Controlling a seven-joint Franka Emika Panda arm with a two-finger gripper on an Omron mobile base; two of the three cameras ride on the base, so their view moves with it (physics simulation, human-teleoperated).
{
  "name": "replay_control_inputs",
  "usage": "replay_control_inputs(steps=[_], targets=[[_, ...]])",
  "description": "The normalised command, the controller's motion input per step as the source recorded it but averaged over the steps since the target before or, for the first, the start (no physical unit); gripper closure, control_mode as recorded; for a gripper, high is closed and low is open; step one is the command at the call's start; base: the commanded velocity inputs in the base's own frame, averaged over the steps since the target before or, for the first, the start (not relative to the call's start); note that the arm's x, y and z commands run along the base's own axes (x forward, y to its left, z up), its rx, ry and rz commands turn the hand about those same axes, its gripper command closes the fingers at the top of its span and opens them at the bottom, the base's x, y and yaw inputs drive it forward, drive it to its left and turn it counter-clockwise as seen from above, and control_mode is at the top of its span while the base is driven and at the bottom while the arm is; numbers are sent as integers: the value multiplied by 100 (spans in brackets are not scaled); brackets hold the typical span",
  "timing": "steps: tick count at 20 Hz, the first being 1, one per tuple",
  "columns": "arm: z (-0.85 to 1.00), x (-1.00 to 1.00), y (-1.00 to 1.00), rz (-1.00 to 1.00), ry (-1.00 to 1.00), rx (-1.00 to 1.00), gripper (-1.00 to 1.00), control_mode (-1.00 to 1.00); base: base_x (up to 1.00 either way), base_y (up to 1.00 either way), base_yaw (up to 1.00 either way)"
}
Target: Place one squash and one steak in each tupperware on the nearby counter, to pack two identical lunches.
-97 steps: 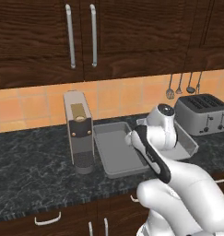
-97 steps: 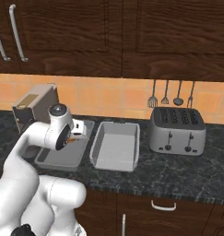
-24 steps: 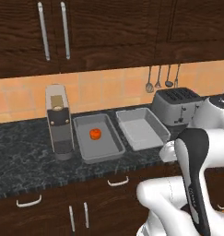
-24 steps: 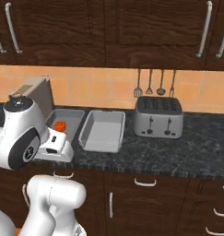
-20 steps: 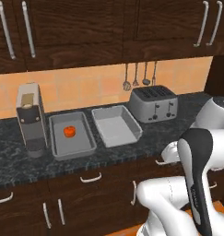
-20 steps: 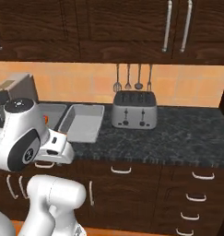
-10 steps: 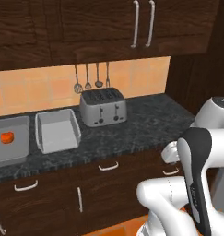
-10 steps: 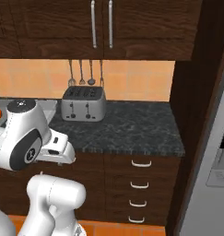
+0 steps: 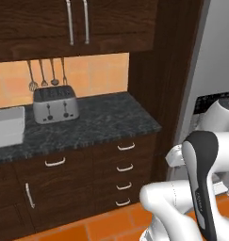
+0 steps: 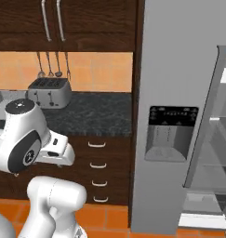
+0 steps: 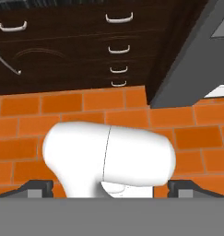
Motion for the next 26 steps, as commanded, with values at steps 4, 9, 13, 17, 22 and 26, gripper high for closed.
replay_control_inputs(steps=[4, 9, 13, 17, 22, 26], targets=[[0, 0, 0, 0, 0, 0, -100, 100, 26, -100, 0], [0, 0, 0, 0, 0, 0, -100, 100, 25, -100, 0], [0, 0, 0, 0, 0, 0, -100, 100, 38, -99, 0], [0, 0, 0, 0, 0, 0, -100, 100, 57, -80, 0], [0, 0, 0, 0, 0, 0, -100, 100, 60, -61, 1], [0, 0, 0, 0, 0, 0, -100, 100, 29, -28, 4]])
